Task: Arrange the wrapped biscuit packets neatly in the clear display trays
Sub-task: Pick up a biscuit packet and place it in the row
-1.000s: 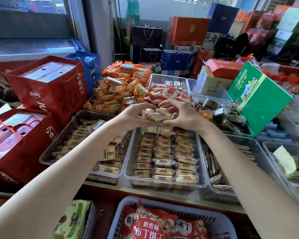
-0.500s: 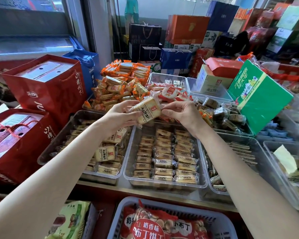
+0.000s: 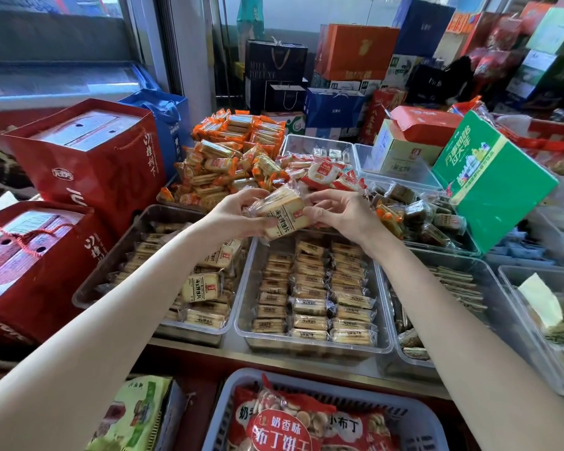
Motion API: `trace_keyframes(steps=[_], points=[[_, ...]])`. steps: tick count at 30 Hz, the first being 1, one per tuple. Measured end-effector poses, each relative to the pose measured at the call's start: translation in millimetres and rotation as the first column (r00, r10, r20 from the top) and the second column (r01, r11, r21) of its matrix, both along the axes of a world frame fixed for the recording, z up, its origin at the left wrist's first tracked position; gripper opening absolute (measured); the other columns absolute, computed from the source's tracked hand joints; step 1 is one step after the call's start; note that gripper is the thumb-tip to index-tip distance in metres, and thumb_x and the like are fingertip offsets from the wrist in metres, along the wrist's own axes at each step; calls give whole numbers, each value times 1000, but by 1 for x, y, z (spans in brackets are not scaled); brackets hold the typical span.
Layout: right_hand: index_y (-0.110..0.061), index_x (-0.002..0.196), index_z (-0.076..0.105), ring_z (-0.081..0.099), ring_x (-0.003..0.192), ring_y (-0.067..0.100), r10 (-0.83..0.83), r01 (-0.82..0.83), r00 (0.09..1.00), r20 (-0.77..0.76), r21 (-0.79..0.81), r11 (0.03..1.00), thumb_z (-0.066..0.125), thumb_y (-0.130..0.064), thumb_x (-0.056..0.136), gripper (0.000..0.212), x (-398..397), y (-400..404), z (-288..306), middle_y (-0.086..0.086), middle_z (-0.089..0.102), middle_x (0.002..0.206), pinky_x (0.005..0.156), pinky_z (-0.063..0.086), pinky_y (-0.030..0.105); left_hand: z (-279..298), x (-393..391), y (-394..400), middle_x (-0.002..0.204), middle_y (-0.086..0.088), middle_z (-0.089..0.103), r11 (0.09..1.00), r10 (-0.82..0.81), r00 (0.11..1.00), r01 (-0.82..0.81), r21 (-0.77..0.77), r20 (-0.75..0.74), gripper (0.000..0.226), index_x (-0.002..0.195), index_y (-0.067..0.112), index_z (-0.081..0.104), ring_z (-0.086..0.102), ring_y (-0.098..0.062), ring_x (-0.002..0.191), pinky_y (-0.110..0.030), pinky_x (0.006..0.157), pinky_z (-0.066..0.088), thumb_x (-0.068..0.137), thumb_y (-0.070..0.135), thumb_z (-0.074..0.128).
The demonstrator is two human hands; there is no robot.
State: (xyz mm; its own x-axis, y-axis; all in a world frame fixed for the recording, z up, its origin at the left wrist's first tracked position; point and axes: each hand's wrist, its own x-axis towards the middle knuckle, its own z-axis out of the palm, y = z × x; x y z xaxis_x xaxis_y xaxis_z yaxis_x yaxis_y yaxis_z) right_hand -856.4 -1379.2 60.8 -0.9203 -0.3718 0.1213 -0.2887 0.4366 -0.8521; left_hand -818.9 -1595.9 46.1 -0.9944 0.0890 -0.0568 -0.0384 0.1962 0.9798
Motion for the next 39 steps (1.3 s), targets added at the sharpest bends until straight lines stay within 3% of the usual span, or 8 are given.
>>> trace_keyframes(steps=[3,11,17,20,23,30,34,39], points=[[-13,101,71,64,82,5,-5,12,985,-172,43,999,76,-18,77,25,2,-2,1,-1,70,96,75,52,14,0,-5,2,130,-7,51,980,-23,997,7,-200,-78,63,130,22,49,59,-25,108,-44,95,49,75,10,76],[-19,86,72,65,73,-3,-6,-7,978,-208,-62,998,72,-11,80,10,3,0,-5,-7,69,81,75,52,12,11,-6,2,118,2,37,821,-100,932,-120,-559,-348,74,136,17,43,41,-11,103,-22,86,37,71,12,79],[-14,83,71,70,79,13,51,-58,998,-35,-243,968,64,-6,86,11,5,1,-7,1,71,84,75,58,26,5,-1,-2,128,-4,39,841,-101,944,-88,-534,-314,71,135,16,42,45,-15,105,-27,87,40,73,12,78],[-16,92,71,68,90,17,-30,3,995,-99,-266,964,67,-7,84,12,-2,1,-8,2,71,95,88,54,35,1,2,-5,127,-3,39,850,-115,957,-44,-526,-267,70,133,16,44,47,-17,105,-30,90,42,72,9,78],[-15,106,68,65,97,14,28,-45,986,-166,-97,994,72,-6,79,28,-7,-2,-8,1,68,105,90,53,27,-1,3,-3,122,-1,39,832,-163,957,2,-555,-241,70,132,16,45,47,-16,104,-29,88,44,72,7,79],[0,82,65,69,78,15,-8,-12,956,-294,-68,998,72,-3,78,9,-12,-9,-9,1,68,85,74,57,22,0,-2,-1,124,-2,40,851,-156,963,17,-525,-221,69,133,20,43,46,-14,106,-26,89,39,74,13,78],[-7,82,62,67,73,20,32,-24,933,-358,28,999,70,-5,82,8,-15,-7,-9,5,68,82,67,56,22,-4,-2,-1,125,-2,39,886,-178,977,107,-452,-118,68,134,23,43,53,-26,114,-45,93,48,75,16,77],[-8,90,66,64,80,14,57,-62,971,-234,-11,998,70,-8,82,9,-17,-2,-12,-3,65,85,76,52,15,-4,-2,-3,127,-6,49,940,-174,982,146,-308,-67,62,128,24,46,64,-28,102,-39,84,55,75,6,74]])
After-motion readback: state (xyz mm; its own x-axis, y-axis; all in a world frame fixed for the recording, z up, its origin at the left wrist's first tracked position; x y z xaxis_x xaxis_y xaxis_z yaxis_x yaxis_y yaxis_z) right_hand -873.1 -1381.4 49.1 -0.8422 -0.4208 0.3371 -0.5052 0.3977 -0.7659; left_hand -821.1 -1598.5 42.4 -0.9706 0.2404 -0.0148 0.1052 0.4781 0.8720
